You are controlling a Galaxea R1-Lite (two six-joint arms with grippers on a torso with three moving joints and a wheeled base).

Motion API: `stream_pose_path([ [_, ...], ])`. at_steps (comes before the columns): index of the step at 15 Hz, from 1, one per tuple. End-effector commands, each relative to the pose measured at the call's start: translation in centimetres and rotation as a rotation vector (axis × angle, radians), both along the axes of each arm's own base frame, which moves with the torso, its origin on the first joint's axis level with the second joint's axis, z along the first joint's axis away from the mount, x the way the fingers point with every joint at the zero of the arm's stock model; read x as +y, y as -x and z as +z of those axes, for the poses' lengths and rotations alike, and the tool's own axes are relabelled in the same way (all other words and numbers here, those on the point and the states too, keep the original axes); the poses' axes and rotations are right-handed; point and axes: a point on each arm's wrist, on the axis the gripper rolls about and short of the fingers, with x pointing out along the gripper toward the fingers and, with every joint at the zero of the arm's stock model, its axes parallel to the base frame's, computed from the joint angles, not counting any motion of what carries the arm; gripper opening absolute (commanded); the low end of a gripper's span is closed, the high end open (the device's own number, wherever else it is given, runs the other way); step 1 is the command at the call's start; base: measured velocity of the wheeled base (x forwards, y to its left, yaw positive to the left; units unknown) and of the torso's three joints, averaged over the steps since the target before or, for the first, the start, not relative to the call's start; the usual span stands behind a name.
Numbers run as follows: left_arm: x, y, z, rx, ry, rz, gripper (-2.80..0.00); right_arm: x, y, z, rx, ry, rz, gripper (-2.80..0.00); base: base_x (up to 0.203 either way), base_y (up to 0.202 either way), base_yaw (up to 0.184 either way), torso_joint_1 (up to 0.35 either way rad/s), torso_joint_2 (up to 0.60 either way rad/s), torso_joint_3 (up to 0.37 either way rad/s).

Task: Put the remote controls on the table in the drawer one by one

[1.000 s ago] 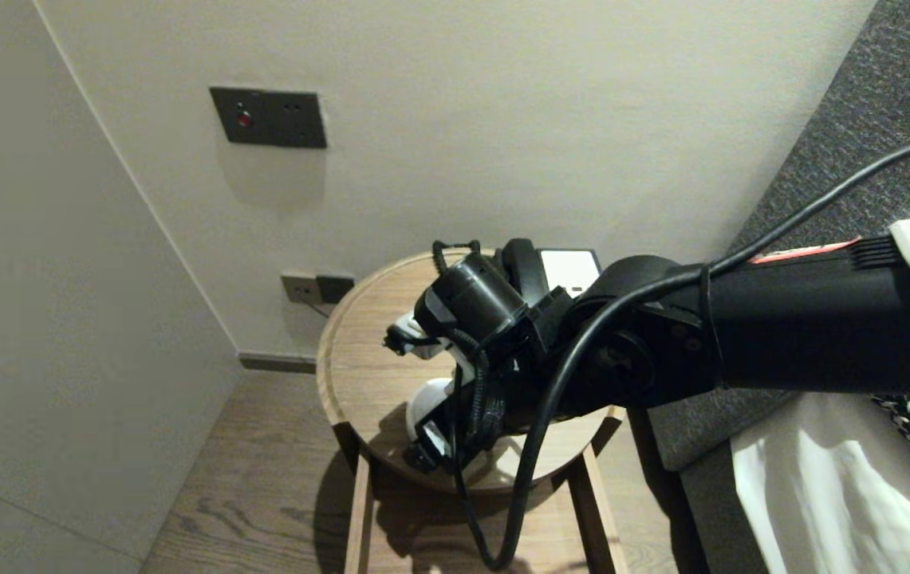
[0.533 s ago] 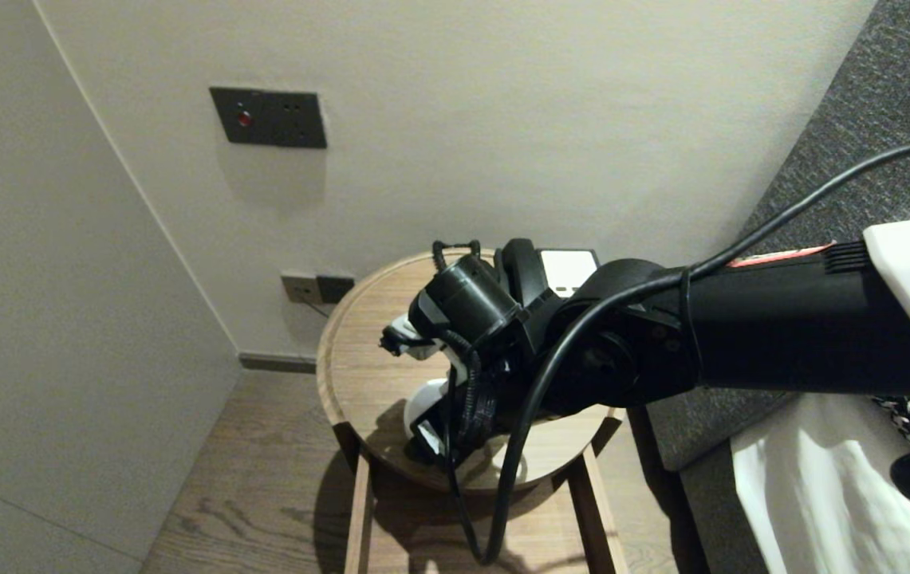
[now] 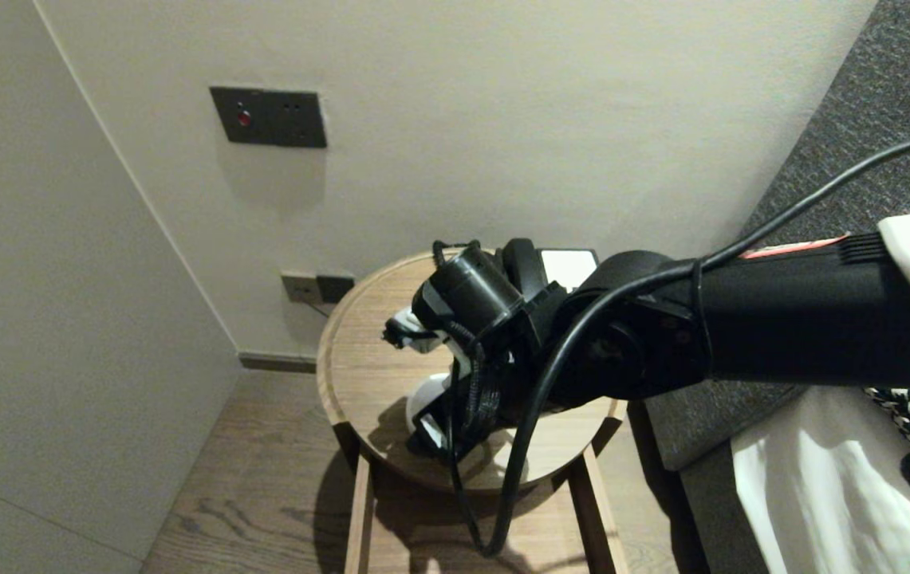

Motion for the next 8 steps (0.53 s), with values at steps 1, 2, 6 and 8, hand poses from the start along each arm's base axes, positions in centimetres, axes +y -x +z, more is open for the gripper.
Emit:
stream_pose_path([
  [1,0.0,0.0,0.0,-0.002,0.0,0.001,-2.8,-0.7,1.2,3.6,-0.063,-0.082,0.009,-2.8,0.0,0.0,0.0,0.0,0.0,0.0],
  [2,0.0,0.0,0.0,-0.002,0.0,0.001,-2.8,-1.1,1.9,5.0,-0.085,-0.112,0.015,-2.8,0.0,0.0,0.0,0.0,0.0,0.0],
  [6,0.0,0.0,0.0,-0.002,0.0,0.001,-2.8,-3.0,3.5,6.6,-0.064,-0.169,-0.029,-2.8,0.0,0.0,0.0,0.0,0.0,0.0],
  [8,0.0,0.0,0.0,-0.002,0.0,0.001,-2.8,-4.4,4.6,6.1,-0.035,-0.153,-0.041,-2.8,0.0,0.0,0.0,0.0,0.0,0.0],
])
